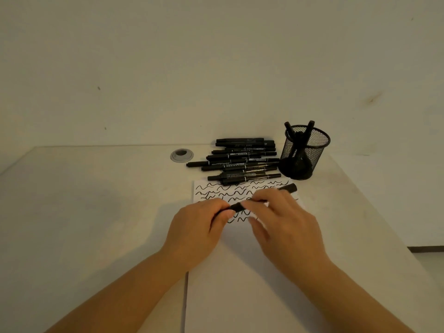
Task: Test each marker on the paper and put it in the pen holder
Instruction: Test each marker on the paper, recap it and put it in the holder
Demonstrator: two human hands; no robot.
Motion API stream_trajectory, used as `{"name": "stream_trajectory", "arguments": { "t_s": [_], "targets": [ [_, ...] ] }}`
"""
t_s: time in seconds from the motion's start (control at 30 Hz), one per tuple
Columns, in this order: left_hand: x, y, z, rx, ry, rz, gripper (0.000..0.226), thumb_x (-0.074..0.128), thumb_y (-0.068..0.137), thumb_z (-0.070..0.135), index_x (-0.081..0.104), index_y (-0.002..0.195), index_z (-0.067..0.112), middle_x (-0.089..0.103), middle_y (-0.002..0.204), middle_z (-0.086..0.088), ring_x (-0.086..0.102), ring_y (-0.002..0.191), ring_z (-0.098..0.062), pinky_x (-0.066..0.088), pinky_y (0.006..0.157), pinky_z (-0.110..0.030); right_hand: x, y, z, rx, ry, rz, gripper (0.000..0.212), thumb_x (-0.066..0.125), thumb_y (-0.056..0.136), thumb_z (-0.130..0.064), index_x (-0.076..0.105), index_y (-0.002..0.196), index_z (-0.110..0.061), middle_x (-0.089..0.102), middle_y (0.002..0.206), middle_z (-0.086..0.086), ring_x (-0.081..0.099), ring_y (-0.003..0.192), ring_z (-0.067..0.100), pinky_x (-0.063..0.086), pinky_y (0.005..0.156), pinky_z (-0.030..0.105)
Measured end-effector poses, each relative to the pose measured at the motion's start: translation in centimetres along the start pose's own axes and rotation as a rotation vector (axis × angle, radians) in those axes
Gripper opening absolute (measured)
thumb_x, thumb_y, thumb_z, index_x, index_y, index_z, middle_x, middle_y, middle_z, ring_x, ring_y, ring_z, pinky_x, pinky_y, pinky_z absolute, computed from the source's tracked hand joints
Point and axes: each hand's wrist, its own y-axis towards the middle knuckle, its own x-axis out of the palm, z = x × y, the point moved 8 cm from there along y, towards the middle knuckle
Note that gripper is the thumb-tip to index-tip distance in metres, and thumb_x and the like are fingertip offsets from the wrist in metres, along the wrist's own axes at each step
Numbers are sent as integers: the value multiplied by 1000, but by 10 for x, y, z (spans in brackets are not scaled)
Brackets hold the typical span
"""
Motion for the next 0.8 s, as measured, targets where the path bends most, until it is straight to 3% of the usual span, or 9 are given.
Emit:
{"name": "stream_trajectory", "arguments": {
  "t_s": [0.1, 0.23, 0.3, 0.4, 0.47, 0.53, 0.6, 0.73, 0.8],
  "targets": [
    [-3, 1, 13, 88, 46, 49, 37, 34, 89, 46, 64, 92, 23, 61, 75, 14, 53, 66, -6, 45, 58, -26, 11, 4, -4, -88, -151, -138, 36, 85, 58, -14, 69, 90, -14, 64, 80, 0, 59, 63, 18, 47, 40, 27],
    [-2, 11, 19, 126, 10, 102, 38, 36, 89, 47, 64, 98, 23, 66, 87, 10, 53, 74, -2, 42, 62, -18, 13, 17, 7, -147, -199, -191, 27, 84, 60, -14, 67, 81, -17, 60, 73, -3, 55, 58, 15, 41, 39, 23],
    [-1, 22, 16, 102, -45, 121, 49, 26, 88, 54, 59, 108, 25, 62, 94, 12, 52, 83, -2, 44, 68, -20, 7, 29, 21, -104, -218, -190, 25, 83, 61, -13, 66, 79, -16, 60, 73, -1, 57, 59, 16, 41, 40, 24],
    [1, 46, -5, -8, -70, 130, 60, 15, 87, 61, 44, 126, 25, 54, 105, 10, 47, 98, -7, 42, 77, -24, -21, 52, 67, 174, -19, -22, 17, 73, 75, -13, 64, 89, -12, 63, 81, 2, 61, 67, 23, 44, 52, 28],
    [4, 60, -28, -102, 16, 140, 48, 25, 91, 50, 43, 127, 25, 52, 115, 6, 43, 108, -12, 42, 85, -29, -40, 60, 104, 386, 187, 141, 14, 64, 84, -18, 59, 96, -17, 60, 81, -6, 57, 66, 11, 41, 58, 22],
    [8, 65, -48, -185, 66, 138, 34, 41, 93, 35, 46, 125, 24, 50, 123, 4, 41, 114, -15, 41, 90, -30, -52, 62, 134, 524, 347, 297, 13, 60, 86, -21, 52, 96, -24, 58, 78, -18, 56, 65, -6, 38, 55, 6],
    [15, 64, -59, -193, 92, 127, 30, 47, 92, 29, 49, 122, 25, 51, 122, 4, 42, 111, -14, 41, 89, -29, -57, 63, 151, 587, 419, 387, 11, 57, 88, -23, 49, 95, -26, 57, 80, -23, 57, 73, -11, 39, 59, 3],
    [15, 64, -67, -170, 125, 132, 26, 49, 91, 26, 54, 117, 26, 53, 118, 4, 44, 106, -14, 40, 86, -28, -50, 60, 173, 675, 493, 461, 11, 54, 89, -22, 48, 99, -21, 58, 87, -18, 59, 82, 2, 50, 70, 27],
    [15, 65, -71, -187, 128, 114, 25, 48, 92, 26, 55, 116, 26, 55, 117, 3, 46, 106, -16, 41, 86, -31, -43, 58, 177, 695, 518, 477, 11, 53, 89, -20, 48, 99, -21, 58, 86, -18, 57, 79, -7, 48, 68, 16]
  ]
}}
